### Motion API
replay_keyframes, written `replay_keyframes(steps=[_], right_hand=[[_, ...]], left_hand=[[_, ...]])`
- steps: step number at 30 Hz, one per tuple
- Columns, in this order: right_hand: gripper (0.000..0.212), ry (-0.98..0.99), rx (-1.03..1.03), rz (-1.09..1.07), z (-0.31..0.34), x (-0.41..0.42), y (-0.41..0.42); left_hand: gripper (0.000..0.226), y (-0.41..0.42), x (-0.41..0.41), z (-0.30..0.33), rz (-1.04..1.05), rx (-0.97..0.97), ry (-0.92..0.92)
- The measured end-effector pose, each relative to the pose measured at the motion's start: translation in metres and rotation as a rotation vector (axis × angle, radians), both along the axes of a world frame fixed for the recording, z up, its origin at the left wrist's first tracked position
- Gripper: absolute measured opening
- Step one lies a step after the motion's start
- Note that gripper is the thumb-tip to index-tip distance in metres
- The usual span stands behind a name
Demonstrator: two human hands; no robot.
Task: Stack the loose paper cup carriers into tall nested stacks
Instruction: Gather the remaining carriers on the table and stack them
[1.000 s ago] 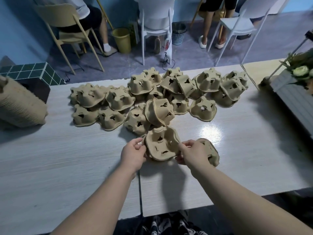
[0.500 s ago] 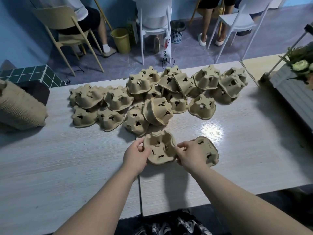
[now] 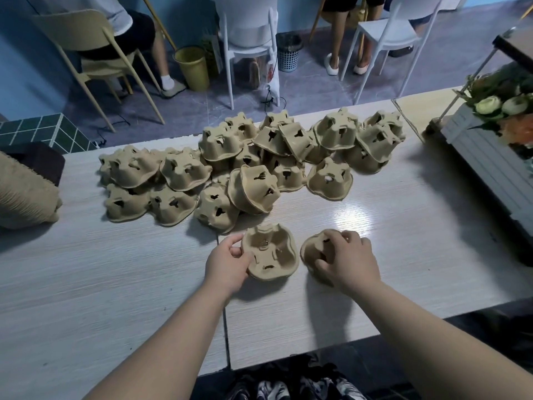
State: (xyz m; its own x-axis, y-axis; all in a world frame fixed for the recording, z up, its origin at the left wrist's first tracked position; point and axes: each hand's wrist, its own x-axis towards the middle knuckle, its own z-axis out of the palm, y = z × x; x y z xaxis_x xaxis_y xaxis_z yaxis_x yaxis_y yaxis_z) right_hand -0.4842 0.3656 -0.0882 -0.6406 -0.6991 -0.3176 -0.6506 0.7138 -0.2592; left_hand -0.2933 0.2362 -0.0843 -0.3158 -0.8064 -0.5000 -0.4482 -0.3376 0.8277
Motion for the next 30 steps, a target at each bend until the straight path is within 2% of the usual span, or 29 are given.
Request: replay_keyframes(steps=[4, 7, 10, 13, 16, 20, 23, 27, 30], right_hand=[[0.040, -0.056, -0.132, -0.047, 0.000, -0.005, -0.006], [0.036, -0.118, -0.331, -0.129, 0.006, -0.009, -0.014], [0.035, -0.143, -0.434, -0.164, 0.010, -0.010, -0.020], [0.036, -0.138, -0.420, -0.130, 0.007, -0.010, -0.019], [0.028, -0.103, -0.456, -0.125, 0.002, -0.011, -0.012], [0.021, -0.127, -0.570, -0.304, -0.001, -0.013, -0.005], [0.022, -0.120, -0.570, -0.377, -0.002, -0.014, -0.005], [0.033, -0.145, -0.444, -0.226, -0.010, -0.008, 0.005], [0.030, -0.035, -0.411, -0.151, -0.014, -0.006, 0.016]], left_hand=[[0.032, -0.002, -0.002, -0.002, 0.001, -0.031, -0.024], [0.035, -0.004, -0.003, -0.002, 0.005, -0.043, -0.051], [0.041, -0.007, -0.003, -0.002, 0.007, -0.056, -0.071], [0.044, -0.008, -0.004, -0.003, 0.028, -0.057, -0.061], [0.045, -0.010, -0.005, -0.004, 0.075, -0.029, -0.031], [0.045, -0.013, -0.007, -0.007, 0.084, -0.010, -0.022], [0.047, -0.014, -0.008, -0.008, 0.074, -0.006, -0.020], [0.045, -0.016, -0.011, -0.008, 0.068, -0.025, -0.023], [0.044, -0.018, -0.012, -0.007, 0.066, -0.033, -0.022]])
